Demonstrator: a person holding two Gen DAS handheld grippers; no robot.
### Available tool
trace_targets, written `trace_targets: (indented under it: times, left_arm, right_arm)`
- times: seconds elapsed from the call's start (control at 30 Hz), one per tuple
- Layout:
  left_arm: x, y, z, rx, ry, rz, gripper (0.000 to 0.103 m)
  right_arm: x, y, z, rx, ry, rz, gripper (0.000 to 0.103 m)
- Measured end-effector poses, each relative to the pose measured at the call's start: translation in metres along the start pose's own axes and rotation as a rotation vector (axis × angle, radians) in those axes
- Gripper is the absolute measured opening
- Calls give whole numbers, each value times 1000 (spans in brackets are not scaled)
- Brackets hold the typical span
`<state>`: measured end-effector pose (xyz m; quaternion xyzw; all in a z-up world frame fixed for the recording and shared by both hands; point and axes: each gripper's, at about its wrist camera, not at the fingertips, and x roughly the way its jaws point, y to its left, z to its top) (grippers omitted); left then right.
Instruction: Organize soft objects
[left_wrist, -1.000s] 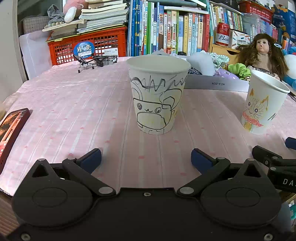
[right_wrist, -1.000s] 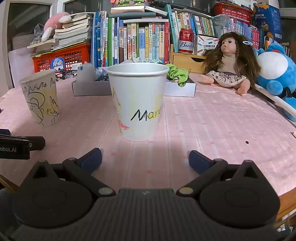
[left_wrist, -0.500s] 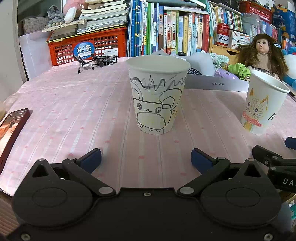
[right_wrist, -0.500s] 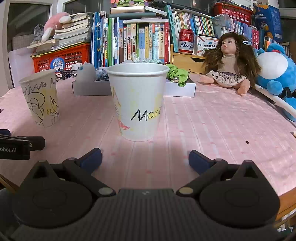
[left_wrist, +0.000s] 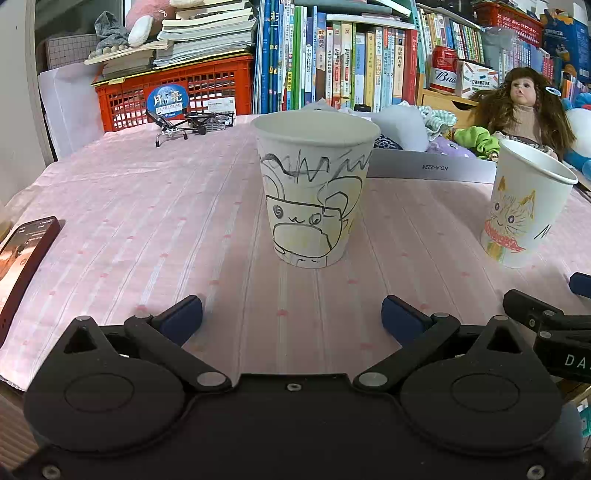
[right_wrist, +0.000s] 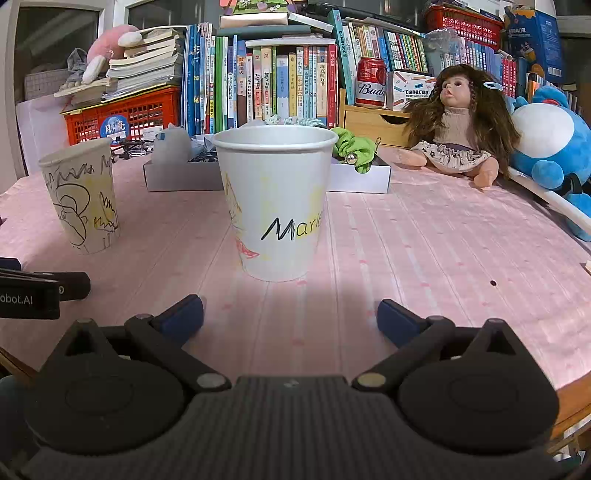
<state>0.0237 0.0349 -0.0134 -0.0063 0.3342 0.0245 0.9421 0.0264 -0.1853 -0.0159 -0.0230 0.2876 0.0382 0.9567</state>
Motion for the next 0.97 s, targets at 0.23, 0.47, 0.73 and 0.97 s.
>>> trace_targets:
  times: [0.23, 0.47, 0.73, 0.97]
  left_arm:
    - [0, 0, 0, -1, -1, 0, 103]
    - [-1, 0, 1, 3, -2, -3, 103]
    - [-1, 0, 1, 5, -3, -4, 103]
    - [-1, -1, 2, 5, -3, -3, 103]
  right_arm:
    - [0, 0, 0, 0, 0, 0, 103]
    - [0, -1, 0, -1, 0, 1, 103]
    - [0, -1, 0, -1, 0, 1, 103]
    - [0, -1, 0, -1, 0, 1, 103]
